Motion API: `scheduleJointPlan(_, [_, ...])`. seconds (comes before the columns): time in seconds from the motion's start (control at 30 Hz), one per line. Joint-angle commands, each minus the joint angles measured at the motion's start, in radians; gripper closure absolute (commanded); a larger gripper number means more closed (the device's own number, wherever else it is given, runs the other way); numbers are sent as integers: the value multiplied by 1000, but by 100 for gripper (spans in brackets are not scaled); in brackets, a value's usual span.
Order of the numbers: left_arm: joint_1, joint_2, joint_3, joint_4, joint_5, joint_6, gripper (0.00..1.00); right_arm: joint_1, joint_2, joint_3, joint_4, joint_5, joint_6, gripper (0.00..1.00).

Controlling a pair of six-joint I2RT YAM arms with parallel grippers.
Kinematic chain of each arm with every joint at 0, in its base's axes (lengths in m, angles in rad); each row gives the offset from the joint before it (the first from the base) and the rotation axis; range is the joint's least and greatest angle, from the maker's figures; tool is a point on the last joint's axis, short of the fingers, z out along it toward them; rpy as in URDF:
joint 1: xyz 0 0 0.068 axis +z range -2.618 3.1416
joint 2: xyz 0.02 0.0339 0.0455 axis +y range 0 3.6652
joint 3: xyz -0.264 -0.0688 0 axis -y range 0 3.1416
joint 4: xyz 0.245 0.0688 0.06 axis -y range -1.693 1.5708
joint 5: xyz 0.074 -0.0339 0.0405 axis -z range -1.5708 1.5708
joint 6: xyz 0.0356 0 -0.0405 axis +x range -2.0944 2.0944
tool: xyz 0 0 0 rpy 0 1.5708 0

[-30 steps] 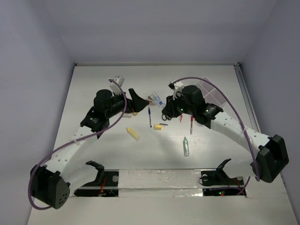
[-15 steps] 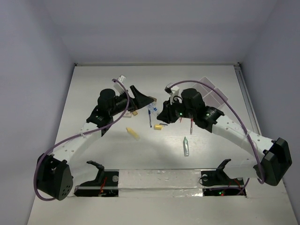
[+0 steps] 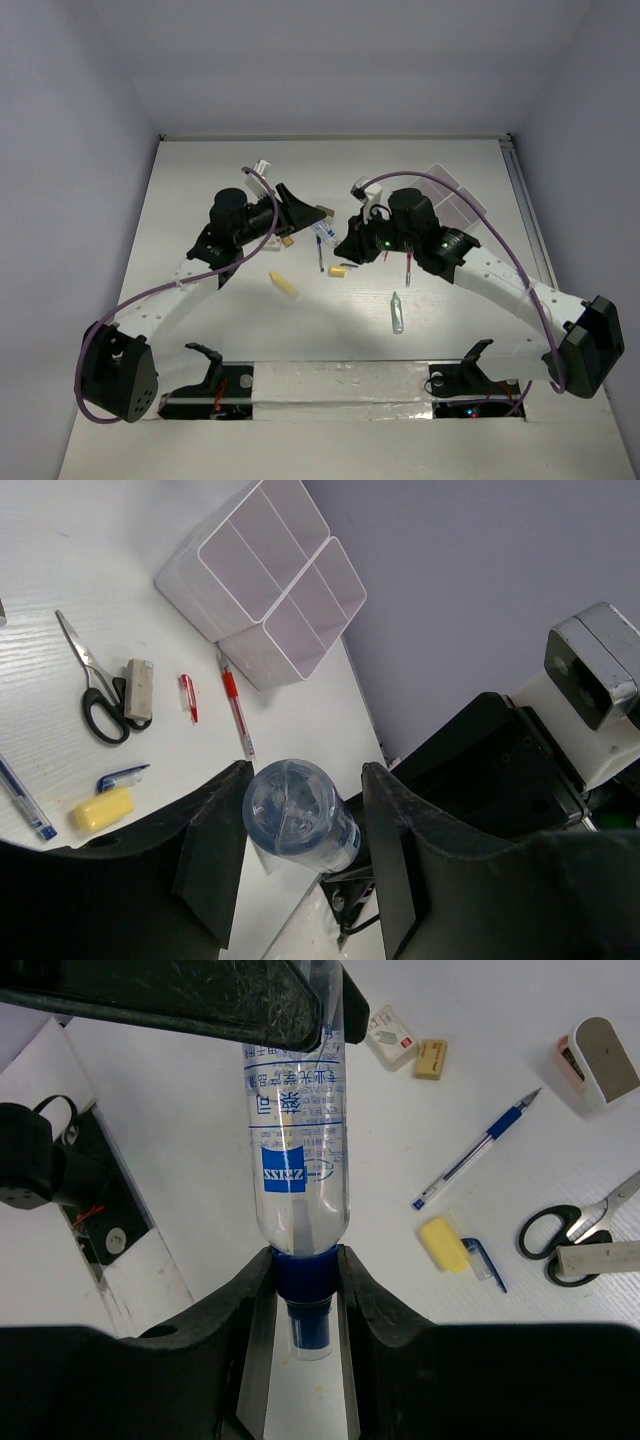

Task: Sort the stationery into containers
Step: Place the stationery in the storage box.

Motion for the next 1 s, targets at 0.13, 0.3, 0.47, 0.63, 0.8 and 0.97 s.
scheduleJointPlan(0.13, [14,-4,10,57,59,8,65,8,29,49,78,11,-72,99])
scheduleJointPlan(0.3, [23,-18,26,42,70,14,95,8,40,58,95,44,-77,99])
scheduleJointPlan(0.47, [43,-41,14,48,70,5,100,8,28,55,131,65,-57,95])
scheduleJointPlan(0.63, [99,-67,-3,120,87,-44,100,8,-7,22,196,55,-12,40])
scheduleJointPlan(0.8, [123,-99,16,169,104,-71,100,8,-44,-32,315,-3,84,10])
scheduleJointPlan(0.97, [145,-165,-48,303,44,-148,100,8,-61,-142,581,-82,268,0])
